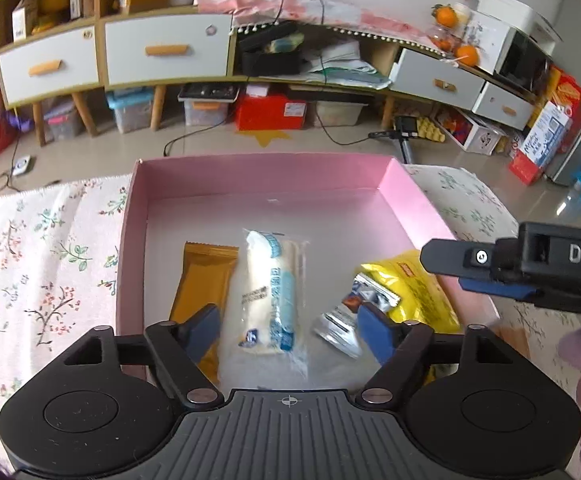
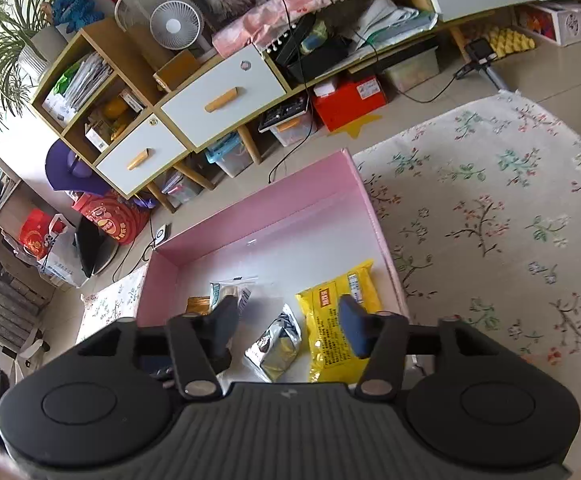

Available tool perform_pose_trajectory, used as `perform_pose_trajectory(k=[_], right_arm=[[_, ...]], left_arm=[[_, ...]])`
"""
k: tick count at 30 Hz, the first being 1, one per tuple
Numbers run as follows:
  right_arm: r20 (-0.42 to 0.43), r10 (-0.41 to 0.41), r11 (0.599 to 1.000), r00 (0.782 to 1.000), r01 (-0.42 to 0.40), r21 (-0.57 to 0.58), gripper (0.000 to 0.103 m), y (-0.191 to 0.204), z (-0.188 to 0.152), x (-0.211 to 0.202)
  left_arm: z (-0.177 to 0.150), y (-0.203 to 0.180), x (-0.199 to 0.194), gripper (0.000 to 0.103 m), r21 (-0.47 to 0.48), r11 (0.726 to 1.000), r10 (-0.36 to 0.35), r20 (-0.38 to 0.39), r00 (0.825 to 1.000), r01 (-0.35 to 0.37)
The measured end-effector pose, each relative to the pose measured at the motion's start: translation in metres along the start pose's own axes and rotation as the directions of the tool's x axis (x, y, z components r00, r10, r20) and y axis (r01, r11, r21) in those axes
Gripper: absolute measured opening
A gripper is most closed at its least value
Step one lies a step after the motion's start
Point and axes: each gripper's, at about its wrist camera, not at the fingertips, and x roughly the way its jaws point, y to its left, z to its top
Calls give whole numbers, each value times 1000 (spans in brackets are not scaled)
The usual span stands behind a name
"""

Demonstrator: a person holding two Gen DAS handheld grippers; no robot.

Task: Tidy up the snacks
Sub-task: 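Carry both packs into the pink box and open both tools, then withdraw both tools from the box back over the snack pile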

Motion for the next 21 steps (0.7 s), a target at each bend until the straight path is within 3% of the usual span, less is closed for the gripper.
perform_pose_trajectory(k=[11,16,21], right_arm=[[-6,-25,999,1000,24,-32,88,-6,-4,-30],[9,-65,985,998,65,-160,93,-7,-14,-46],[40,-82,979,996,88,-186,99,-21,-21,-61]], left_arm=[[-27,-21,-46,93,51,997,52,32,998,-53],[-45,-29,-67,96,64,995,72,51,996,-75],[-61,-36,-85,100,55,996,69,62,996,-73]])
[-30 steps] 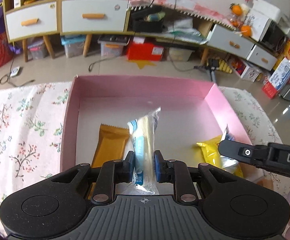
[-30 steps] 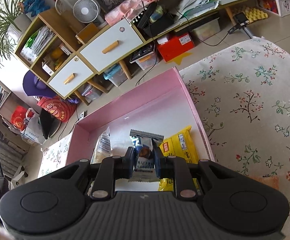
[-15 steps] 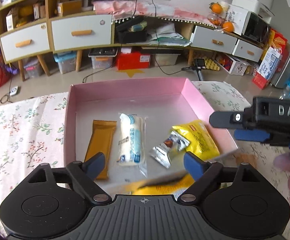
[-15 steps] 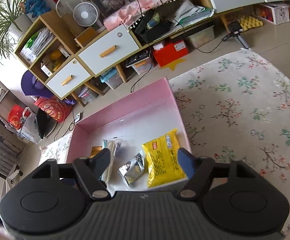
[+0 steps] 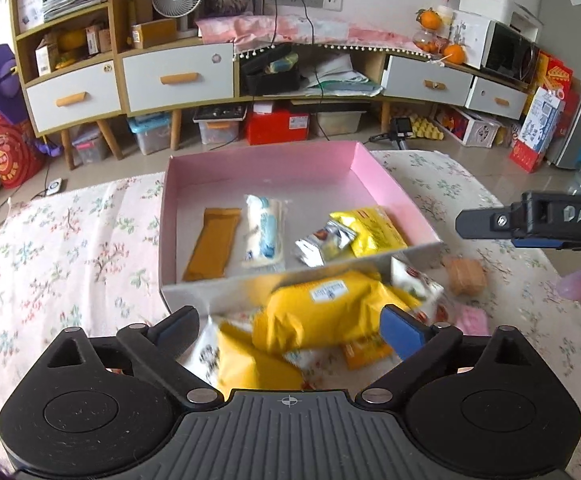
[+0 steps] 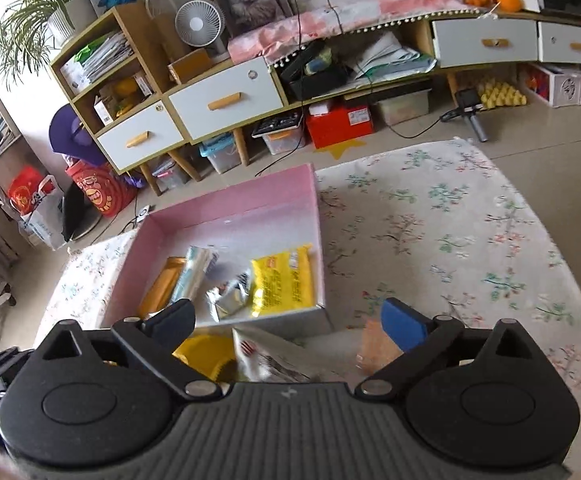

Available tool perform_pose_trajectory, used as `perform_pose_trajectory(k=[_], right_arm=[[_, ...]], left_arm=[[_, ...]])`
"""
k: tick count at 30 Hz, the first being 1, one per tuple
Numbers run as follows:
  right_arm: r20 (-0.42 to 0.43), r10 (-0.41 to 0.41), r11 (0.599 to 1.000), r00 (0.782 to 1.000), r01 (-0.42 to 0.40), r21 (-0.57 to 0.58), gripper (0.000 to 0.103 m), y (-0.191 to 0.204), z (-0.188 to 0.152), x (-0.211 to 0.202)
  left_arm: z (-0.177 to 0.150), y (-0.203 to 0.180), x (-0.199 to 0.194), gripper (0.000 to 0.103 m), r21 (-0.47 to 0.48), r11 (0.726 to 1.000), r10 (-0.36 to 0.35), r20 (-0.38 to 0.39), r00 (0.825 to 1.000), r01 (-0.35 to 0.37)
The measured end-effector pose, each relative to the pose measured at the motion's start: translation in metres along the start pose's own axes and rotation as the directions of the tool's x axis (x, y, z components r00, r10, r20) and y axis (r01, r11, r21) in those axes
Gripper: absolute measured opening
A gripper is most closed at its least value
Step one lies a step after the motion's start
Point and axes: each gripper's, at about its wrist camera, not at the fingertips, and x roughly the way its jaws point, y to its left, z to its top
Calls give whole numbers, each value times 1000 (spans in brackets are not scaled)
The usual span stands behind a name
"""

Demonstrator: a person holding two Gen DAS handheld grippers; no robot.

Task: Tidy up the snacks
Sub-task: 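Withdraw both tools from the box back over the snack pile, then grasp the yellow pillow pack with the left tool while the right tool grasps the pink wafer pack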

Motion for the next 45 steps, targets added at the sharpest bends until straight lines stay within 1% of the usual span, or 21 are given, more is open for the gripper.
perform_pose_trajectory(k=[3,6,8,10,12,14,17,23,26,29,34,38,44,45], right_arm=[[4,-26,998,1000,26,-53,99,-4,-7,-4],[36,-48,992,998,52,-117,101,-7,-16,-13],[63,-65,985,996,74,-158,102,-9,-25,-18],[81,-65,969,995,82,-232,102,-7,-33,-21],[101,-55,948,993,83,-307,103,-6,-41,-25],[119,-40,932,992,80,-355,103,-7,-47,-29],[113,-25,922,993,67,-382,103,-10,-53,-29],[101,-10,899,995,53,-434,103,-11,-70,-29],[87,-18,883,996,56,-466,103,-7,-79,-24],[62,-39,867,997,64,-494,102,-1,-86,-16],[55,-45,857,997,67,-512,102,7,-90,-14],[47,-62,873,997,77,-482,102,9,-85,-11],[-13,-97,904,995,83,-419,102,9,-82,2],[-19,-99,908,995,82,-410,102,8,-83,4]], left_arm=[[-12,-4,-11,101,-3,1000,-12,19,1000,12],[-26,-6,-21,101,-2,1000,-8,36,999,8],[-37,-5,-26,102,-10,1000,-21,51,998,21],[-44,-5,-28,102,1,1000,-29,44,999,29],[-49,-4,-32,102,7,1000,-27,55,998,26],[-57,-2,-35,102,0,1000,-26,64,998,26],[-69,2,-40,102,0,1000,-22,79,997,22],[-89,13,-50,102,31,1000,-9,123,992,6],[-95,19,-51,102,38,999,-28,133,991,23],[-98,22,-50,102,79,996,-60,135,989,50],[-98,27,-48,100,97,995,-50,157,986,35],[-90,18,-44,99,126,992,-46,155,987,26],[-79,-2,-33,87,171,985,-34,128,991,12],[-78,-4,-31,82,171,985,-27,122,992,6]])
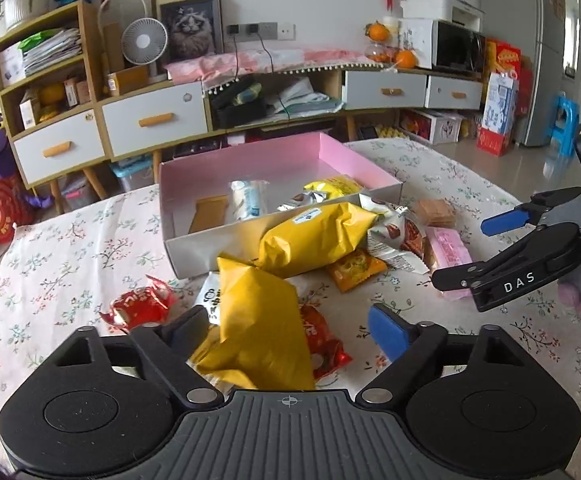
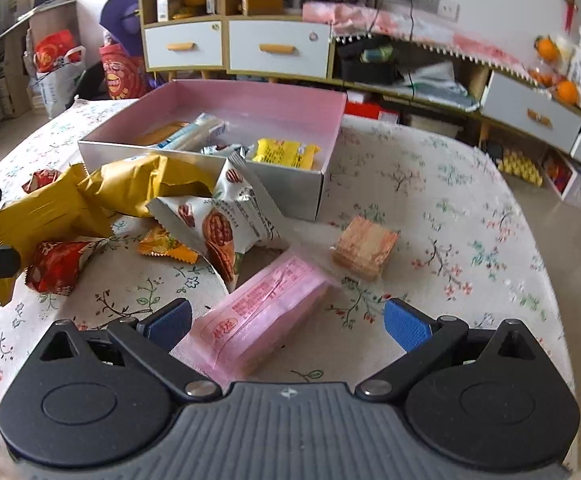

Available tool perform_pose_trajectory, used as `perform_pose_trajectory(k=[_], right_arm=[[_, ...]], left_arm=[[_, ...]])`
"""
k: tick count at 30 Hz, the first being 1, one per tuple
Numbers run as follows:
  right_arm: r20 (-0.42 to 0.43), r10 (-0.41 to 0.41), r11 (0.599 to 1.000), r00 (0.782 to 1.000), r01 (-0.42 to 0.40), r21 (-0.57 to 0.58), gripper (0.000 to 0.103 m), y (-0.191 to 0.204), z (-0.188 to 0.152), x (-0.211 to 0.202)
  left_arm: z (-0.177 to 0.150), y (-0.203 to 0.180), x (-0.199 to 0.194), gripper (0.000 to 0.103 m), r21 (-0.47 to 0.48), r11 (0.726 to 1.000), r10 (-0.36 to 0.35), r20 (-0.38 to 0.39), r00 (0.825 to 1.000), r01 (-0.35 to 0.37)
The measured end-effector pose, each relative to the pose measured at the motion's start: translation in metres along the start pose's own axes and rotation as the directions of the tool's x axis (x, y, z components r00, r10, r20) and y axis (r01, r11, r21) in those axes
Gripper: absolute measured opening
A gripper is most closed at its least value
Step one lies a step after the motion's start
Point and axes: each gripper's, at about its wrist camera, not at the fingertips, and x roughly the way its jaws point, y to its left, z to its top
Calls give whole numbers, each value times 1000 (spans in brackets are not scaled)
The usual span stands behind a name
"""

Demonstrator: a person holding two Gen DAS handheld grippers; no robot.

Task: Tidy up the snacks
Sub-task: 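Grasp the yellow pillow pack with the left tool while the right tool grasps the pink wafer pack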

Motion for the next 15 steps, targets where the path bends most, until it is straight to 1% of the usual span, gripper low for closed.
perform_pose_trajectory(k=[1,4,5,7,8,9,11,12,15], right_arm=[[-5,1,1000,1000,-1,4,102,0,0,1],[-6,0,1000,1000,0,4,102,-1,0,1],[-3,-2,1000,1000,2,2,102,-1,-1,1],[-1,0,1000,1000,0,0,102,-4,-2,1],[-2,0,1000,1000,0,0,102,-5,-3,1],[-4,0,1000,1000,0,2,102,-7,-3,0],[-8,0,1000,1000,0,5,102,-10,-4,-1],[-9,1,1000,1000,-1,8,102,-11,-4,-2],[-16,8,1000,1000,-7,25,102,-17,-4,-2]], left_arm=[[1,-2,2,78,1,1000,8,-6,1000,-8],[2,-4,9,69,2,999,34,-26,999,-34],[3,-3,11,67,-3,999,40,-32,999,-40],[4,1,16,58,-20,998,56,-52,997,-57],[5,3,18,56,-30,997,62,-62,996,-64],[5,5,19,52,-40,997,70,-74,995,-73],[5,10,21,50,-60,995,72,-90,993,-77],[5,12,22,47,-69,994,74,-101,992,-82],[7,15,23,46,-90,993,70,-118,991,-81]])
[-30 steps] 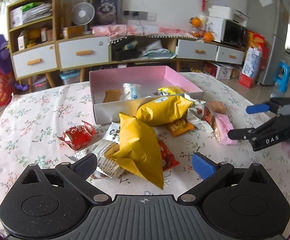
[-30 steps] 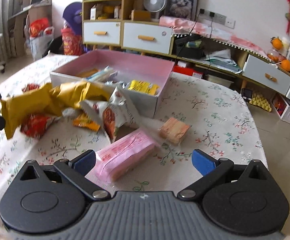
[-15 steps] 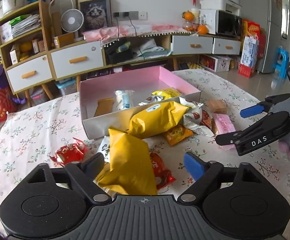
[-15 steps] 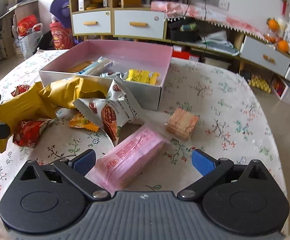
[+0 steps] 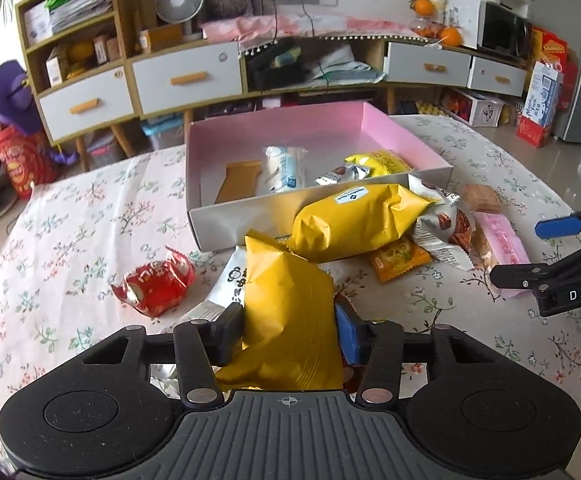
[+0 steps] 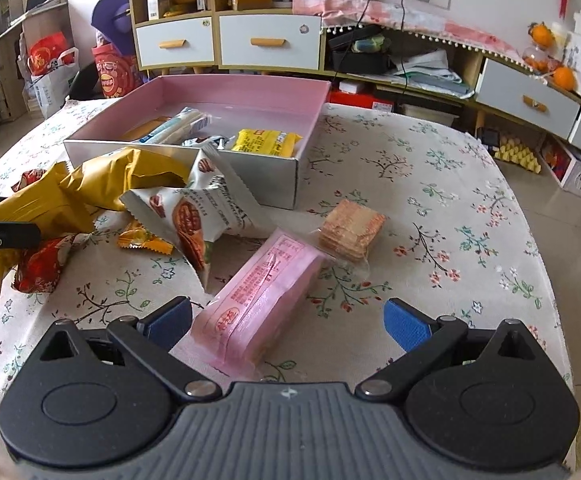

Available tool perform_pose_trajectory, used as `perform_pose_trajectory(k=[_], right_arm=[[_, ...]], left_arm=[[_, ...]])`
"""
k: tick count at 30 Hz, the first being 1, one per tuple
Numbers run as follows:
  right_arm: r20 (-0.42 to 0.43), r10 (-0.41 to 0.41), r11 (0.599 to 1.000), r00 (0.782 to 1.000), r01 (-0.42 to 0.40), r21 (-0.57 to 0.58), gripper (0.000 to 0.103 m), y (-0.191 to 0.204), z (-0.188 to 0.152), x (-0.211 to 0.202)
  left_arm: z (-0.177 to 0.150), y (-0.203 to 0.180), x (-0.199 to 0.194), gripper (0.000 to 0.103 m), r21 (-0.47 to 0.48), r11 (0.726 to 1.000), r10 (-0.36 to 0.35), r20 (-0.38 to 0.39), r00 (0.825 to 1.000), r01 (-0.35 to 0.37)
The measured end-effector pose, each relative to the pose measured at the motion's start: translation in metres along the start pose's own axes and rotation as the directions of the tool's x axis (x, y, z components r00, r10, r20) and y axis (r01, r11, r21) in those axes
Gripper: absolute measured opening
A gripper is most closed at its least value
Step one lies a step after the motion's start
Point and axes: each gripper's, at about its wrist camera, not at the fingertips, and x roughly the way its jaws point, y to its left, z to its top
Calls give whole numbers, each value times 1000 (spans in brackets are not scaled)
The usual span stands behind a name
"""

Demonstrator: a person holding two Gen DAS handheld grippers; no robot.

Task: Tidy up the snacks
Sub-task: 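Grasp the yellow pillow pack with the left tool while the right tool grasps the pink wafer pack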

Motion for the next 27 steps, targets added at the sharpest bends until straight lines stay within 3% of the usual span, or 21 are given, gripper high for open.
perform_pose_trajectory(k=[9,16,20,23,27], right_arm=[[-40,55,997,998,-54,47,91,5,5,6],[-62,51,998,997,-49,38,66,8,7,8],[-68,44,998,997,-41,42,41,7,8,7],[-79,26,999,997,-22,43,33,6,10,6],[-89,21,997,996,-15,74,30,2,14,3]], left_arm=[[8,4,8,46,-48,999,-15,-64,998,12],[9,3,7,41,-55,998,-7,-63,998,4],[11,6,3,38,-74,997,-13,-58,998,9],[12,7,1,37,-92,996,-27,-57,998,22],[13,7,-2,37,-98,995,-38,-52,998,33]])
